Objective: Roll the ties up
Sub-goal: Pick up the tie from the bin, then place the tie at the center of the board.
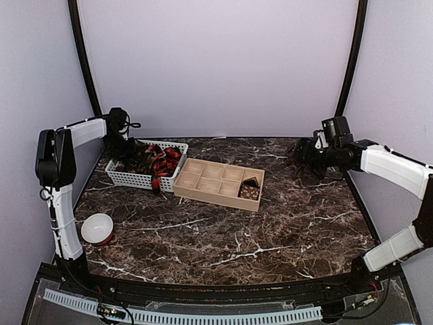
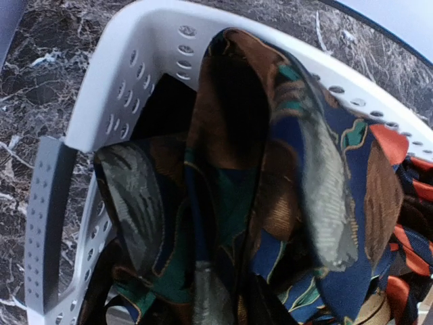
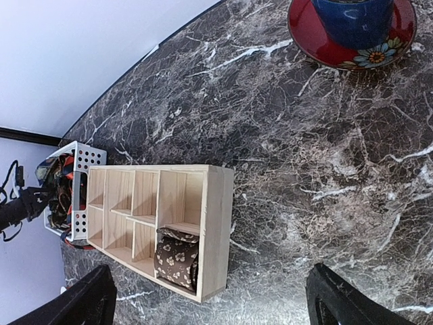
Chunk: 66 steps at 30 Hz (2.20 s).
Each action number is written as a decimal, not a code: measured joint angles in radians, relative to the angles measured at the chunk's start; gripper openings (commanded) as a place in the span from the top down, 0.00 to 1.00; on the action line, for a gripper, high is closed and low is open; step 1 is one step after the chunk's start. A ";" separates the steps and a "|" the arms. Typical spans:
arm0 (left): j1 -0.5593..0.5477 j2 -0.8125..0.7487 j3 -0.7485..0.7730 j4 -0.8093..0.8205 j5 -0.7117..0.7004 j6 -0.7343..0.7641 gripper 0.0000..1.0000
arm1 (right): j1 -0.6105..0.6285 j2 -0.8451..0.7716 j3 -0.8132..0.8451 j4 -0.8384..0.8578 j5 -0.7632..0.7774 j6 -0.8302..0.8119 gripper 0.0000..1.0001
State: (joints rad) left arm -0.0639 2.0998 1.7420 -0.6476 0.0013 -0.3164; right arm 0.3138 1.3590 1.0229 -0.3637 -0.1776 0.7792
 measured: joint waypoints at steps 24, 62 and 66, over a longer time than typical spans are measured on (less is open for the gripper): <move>-0.109 -0.432 0.043 0.071 0.151 0.116 1.00 | 0.000 -0.061 -0.035 0.017 -0.088 -0.072 0.02; -0.647 -0.593 0.082 0.304 0.879 -0.158 0.99 | -0.085 -0.205 -0.041 -0.018 -0.222 -0.087 0.03; -0.842 -0.356 0.142 0.295 0.853 -0.113 0.45 | -0.174 -0.253 -0.063 -0.100 -0.173 -0.090 0.03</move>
State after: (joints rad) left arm -0.9054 1.7443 1.8839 -0.3523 0.8539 -0.4290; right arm 0.1402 1.1065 0.9604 -0.4633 -0.3504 0.6895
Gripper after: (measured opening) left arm 0.180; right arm 0.973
